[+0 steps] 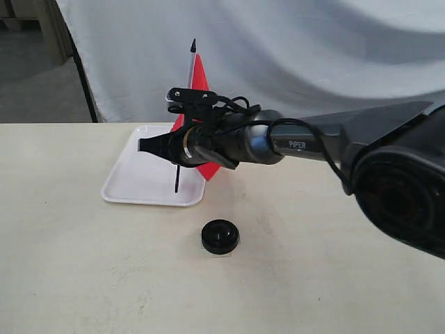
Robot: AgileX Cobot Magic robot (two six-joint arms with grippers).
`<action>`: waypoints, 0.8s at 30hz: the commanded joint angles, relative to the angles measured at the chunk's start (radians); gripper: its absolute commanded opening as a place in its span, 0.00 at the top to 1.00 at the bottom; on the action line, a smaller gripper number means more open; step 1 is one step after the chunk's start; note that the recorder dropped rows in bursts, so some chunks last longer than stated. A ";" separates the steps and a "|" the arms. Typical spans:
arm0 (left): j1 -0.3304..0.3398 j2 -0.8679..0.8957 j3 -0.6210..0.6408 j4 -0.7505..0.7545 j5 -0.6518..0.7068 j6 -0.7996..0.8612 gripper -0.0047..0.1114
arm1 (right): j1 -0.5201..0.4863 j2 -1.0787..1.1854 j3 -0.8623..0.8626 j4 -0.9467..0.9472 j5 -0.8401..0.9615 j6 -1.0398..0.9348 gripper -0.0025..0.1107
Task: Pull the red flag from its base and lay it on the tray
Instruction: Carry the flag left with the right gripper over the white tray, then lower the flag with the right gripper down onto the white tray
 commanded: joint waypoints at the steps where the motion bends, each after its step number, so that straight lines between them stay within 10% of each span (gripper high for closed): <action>1: 0.002 -0.001 0.002 0.000 -0.002 0.001 0.96 | 0.002 0.070 -0.094 0.042 0.065 -0.069 0.98; 24: 0.002 -0.001 0.002 0.000 -0.002 0.001 0.96 | 0.009 0.112 -0.262 0.257 0.274 -0.330 0.98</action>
